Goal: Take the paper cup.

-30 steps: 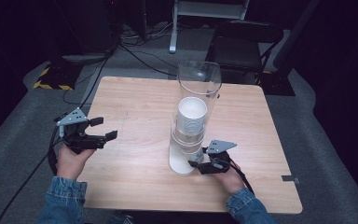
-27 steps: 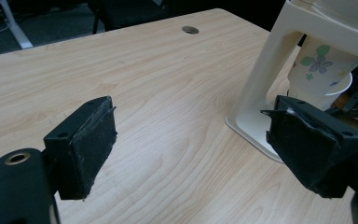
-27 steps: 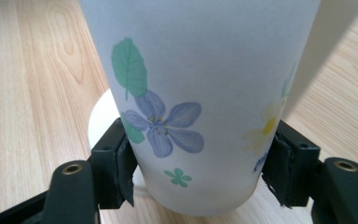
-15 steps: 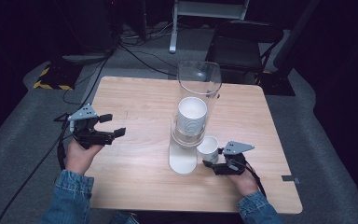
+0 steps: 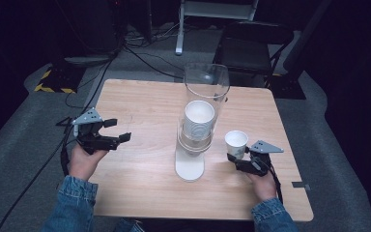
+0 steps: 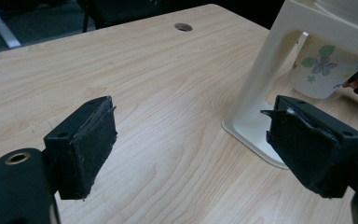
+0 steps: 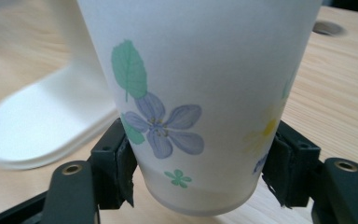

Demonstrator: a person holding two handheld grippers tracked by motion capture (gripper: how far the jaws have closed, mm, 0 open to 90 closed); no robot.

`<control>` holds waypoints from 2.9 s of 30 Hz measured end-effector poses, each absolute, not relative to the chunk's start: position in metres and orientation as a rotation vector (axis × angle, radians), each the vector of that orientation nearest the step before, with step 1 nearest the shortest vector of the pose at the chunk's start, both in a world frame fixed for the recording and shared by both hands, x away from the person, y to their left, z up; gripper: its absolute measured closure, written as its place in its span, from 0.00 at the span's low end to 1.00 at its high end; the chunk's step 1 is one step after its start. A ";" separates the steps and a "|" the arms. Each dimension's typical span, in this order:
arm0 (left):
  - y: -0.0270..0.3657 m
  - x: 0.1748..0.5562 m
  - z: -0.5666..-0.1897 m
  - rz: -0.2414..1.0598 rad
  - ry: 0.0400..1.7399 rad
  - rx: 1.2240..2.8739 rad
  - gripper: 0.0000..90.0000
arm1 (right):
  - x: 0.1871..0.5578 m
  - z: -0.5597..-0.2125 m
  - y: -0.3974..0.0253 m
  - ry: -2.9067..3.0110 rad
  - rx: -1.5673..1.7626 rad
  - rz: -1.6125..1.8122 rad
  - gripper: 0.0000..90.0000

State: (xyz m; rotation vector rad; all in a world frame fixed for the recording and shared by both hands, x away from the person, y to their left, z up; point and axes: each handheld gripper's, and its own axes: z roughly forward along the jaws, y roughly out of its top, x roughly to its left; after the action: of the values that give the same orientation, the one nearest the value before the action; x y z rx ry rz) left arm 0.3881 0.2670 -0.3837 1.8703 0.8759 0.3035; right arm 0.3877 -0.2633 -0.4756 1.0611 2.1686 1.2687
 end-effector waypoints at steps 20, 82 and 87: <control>0.284 0.374 -0.389 0.329 0.931 1.856 0.17 | 0.423 -0.497 -0.266 2.096 1.277 1.086 0.38; 0.267 0.362 -0.404 0.280 0.929 1.913 0.16 | 0.349 -0.408 -0.318 2.045 1.123 1.326 0.00; 0.265 0.347 -0.413 0.287 0.922 1.915 0.16 | 0.337 -0.411 -0.331 2.057 1.125 1.310 0.00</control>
State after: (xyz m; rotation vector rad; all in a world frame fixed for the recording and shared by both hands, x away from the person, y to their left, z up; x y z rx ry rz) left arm 0.3472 0.2647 -0.4128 1.9152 0.9218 0.2871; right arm 0.3374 -0.3313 -0.4112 1.1253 2.0566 1.3103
